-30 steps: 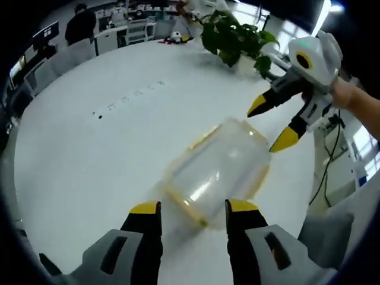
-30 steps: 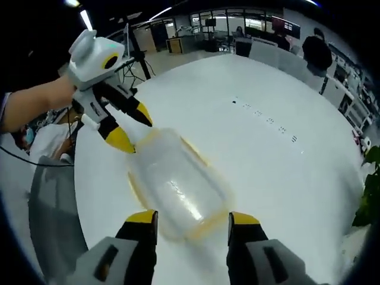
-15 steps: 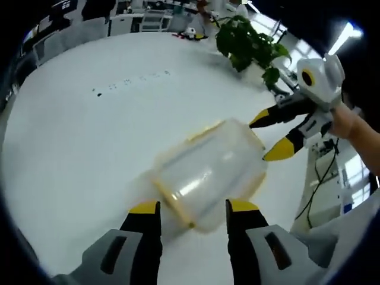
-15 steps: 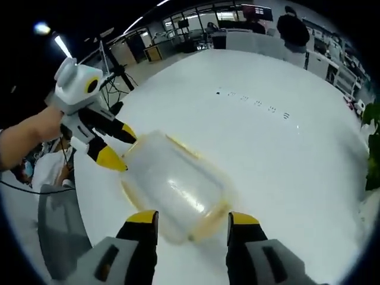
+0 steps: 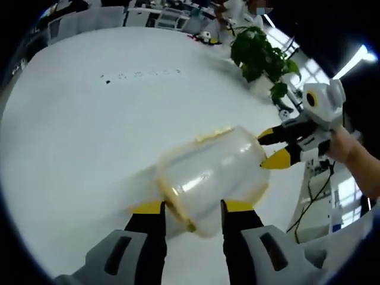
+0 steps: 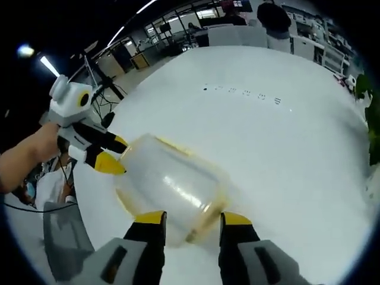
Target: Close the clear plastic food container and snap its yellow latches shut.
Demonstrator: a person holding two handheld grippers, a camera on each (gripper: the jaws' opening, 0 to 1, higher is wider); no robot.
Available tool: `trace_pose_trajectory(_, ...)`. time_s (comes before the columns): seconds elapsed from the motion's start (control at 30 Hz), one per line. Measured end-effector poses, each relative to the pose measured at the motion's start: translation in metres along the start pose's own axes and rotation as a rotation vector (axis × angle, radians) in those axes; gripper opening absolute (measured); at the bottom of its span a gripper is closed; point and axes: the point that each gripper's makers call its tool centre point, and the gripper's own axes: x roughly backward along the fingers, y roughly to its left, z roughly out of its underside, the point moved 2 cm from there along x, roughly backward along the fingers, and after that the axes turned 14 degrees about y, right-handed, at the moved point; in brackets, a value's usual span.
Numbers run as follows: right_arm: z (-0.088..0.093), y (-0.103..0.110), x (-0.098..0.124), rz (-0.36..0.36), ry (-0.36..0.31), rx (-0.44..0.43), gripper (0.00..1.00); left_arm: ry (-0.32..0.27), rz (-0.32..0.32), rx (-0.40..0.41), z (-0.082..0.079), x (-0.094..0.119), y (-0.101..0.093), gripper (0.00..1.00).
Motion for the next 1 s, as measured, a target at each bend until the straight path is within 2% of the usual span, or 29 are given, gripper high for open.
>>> trace_pose_trajectory(0.23, -0.0012, 0.0011, -0.0033, -0.005, -0.007, -0.049, 0.32, 0.009, -0.012, -0.009, 0.0002, -0.0012, -0.0020, 0.32)
trace_pose_trajectory(0.37, -0.0018, 0.0030, -0.0043, 0.005, -0.002, -0.049, 0.29, 0.000, -0.022, -0.010, 0.0015, -0.0011, -0.0034, 0.30)
trace_pose_trajectory(0.4, -0.0032, 0.0062, -0.0055, -0.014, -0.014, -0.127, 0.28, 0.005, -0.016, -0.014, -0.0005, -0.0010, -0.0046, 0.29)
trace_pose_trajectory(0.43, -0.0028, 0.0037, -0.0033, 0.002, 0.002, -0.052, 0.28, 0.029, 0.008, 0.021, 0.0019, -0.0016, -0.0080, 0.27)
trace_pose_trajectory(0.47, 0.0023, 0.0030, -0.0020, 0.032, 0.048, -0.039, 0.27, 0.067, -0.010, 0.037, 0.0078, -0.0023, -0.0054, 0.26)
trace_pose_trajectory(0.5, -0.0035, 0.0060, -0.0083, 0.017, 0.031, -0.053, 0.27, 0.055, -0.017, -0.021, 0.0041, -0.0025, -0.0055, 0.26)
trace_pose_trajectory(0.57, -0.0017, 0.0047, -0.0078, 0.004, 0.026, -0.067, 0.27, 0.029, 0.005, 0.002, 0.0049, -0.0023, -0.0047, 0.26)
trace_pose_trajectory(0.67, 0.0002, 0.0056, -0.0086, 0.010, -0.006, -0.076, 0.27, 0.031, 0.001, -0.005, 0.0040, -0.0027, -0.0061, 0.27)
trace_pose_trajectory(1.0, -0.0010, 0.0047, -0.0053, 0.009, -0.003, -0.096, 0.29, 0.015, 0.015, 0.004, 0.0045, -0.0033, -0.0065, 0.28)
